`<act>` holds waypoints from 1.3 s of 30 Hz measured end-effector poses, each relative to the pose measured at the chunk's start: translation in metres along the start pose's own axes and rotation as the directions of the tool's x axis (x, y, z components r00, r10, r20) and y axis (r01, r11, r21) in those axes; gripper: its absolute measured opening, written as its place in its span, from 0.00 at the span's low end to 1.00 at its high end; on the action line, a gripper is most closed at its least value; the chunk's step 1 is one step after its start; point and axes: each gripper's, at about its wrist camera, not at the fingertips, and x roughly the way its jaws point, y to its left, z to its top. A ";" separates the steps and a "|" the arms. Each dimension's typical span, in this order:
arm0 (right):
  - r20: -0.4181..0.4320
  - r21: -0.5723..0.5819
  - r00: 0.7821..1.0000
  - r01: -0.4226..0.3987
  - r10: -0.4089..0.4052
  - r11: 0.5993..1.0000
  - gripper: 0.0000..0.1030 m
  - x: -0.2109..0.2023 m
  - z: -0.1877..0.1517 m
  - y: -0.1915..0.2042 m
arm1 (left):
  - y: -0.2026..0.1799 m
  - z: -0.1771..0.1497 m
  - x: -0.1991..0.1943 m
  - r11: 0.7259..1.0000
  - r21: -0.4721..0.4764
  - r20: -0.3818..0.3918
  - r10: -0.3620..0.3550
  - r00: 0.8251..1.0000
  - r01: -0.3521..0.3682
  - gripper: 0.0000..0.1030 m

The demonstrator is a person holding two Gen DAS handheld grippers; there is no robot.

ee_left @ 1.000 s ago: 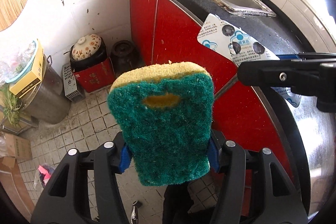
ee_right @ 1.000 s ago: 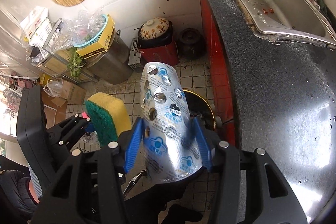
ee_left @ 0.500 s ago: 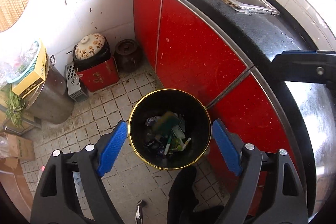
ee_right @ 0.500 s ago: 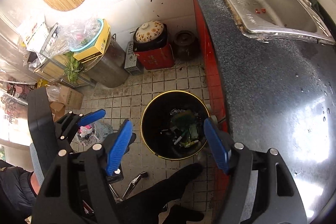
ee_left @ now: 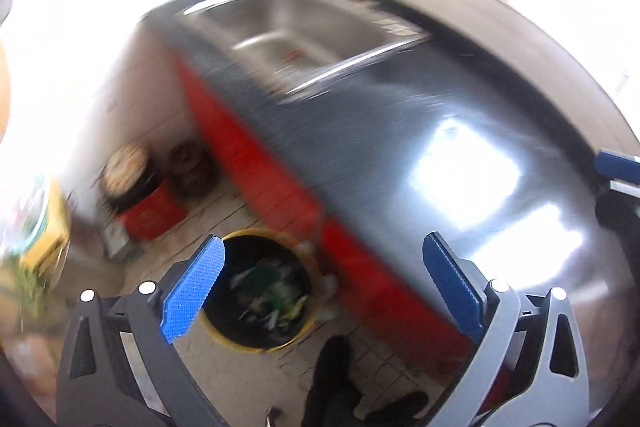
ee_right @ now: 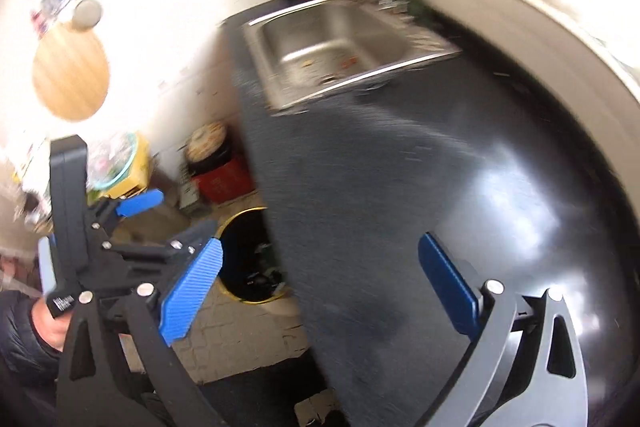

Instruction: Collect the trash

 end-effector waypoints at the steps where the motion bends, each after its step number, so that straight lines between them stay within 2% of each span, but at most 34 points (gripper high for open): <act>1: 0.017 0.031 0.999 0.035 -0.036 0.999 0.93 -0.015 -0.007 -0.015 | -0.022 0.008 -0.002 0.999 0.039 0.008 -0.037 0.999 0.037 0.93; 3: 0.031 0.117 0.990 0.135 -0.139 0.984 0.93 -0.048 -0.030 -0.052 | -0.068 0.021 -0.003 0.988 0.124 -0.004 -0.092 0.996 0.092 0.93; 5: 0.036 0.213 0.970 0.230 -0.242 0.950 0.93 -0.080 -0.057 -0.088 | -0.109 0.027 -0.003 0.968 0.187 -0.022 -0.166 0.986 0.167 0.93; 7: 0.020 0.326 0.941 0.313 -0.337 0.892 0.93 -0.111 -0.090 -0.120 | -0.151 0.028 -0.002 0.942 0.255 -0.044 -0.216 0.975 0.220 0.93; 10: -0.010 0.467 0.898 0.393 -0.440 0.792 0.93 -0.150 -0.139 -0.153 | -0.213 0.021 -0.007 0.885 0.355 -0.086 -0.291 0.953 0.303 0.93; 13: -0.040 0.565 0.852 0.450 -0.521 0.691 0.93 -0.179 -0.179 -0.173 | -0.271 0.015 -0.019 0.818 0.445 -0.127 -0.345 0.930 0.364 0.93; 15: -0.079 0.625 0.820 0.484 -0.567 0.613 0.93 -0.198 -0.206 -0.184 | -0.299 0.008 -0.026 0.785 0.492 -0.143 -0.355 0.924 0.377 0.93; 18: -0.106 0.681 0.793 0.497 -0.600 0.538 0.93 -0.220 -0.236 -0.195 | -0.336 -0.004 -0.035 0.732 0.546 -0.176 -0.376 0.910 0.408 0.93; 21: -0.116 0.722 0.783 0.489 -0.611 0.489 0.93 -0.233 -0.257 -0.203 | -0.362 -0.016 -0.042 0.695 0.580 -0.202 -0.383 0.902 0.425 0.93; 24: -0.121 0.739 0.779 0.485 -0.615 0.469 0.93 -0.236 -0.265 -0.209 | -0.374 -0.027 -0.048 0.672 0.604 -0.214 -0.382 0.899 0.429 0.93; 27: -0.121 0.746 0.777 0.482 -0.617 0.460 0.93 -0.245 -0.278 -0.211 | -0.383 -0.030 -0.049 0.663 0.614 -0.221 -0.376 0.900 0.428 0.93; 33: -0.116 0.753 0.782 0.471 -0.612 0.460 0.93 -0.247 -0.279 -0.212 | -0.387 -0.029 -0.049 0.662 0.621 -0.215 -0.370 0.904 0.419 0.93; 39: -0.109 0.746 0.791 0.465 -0.602 0.476 0.93 -0.245 -0.275 -0.216 | -0.385 -0.027 -0.048 0.669 0.619 -0.209 -0.365 0.907 0.412 0.93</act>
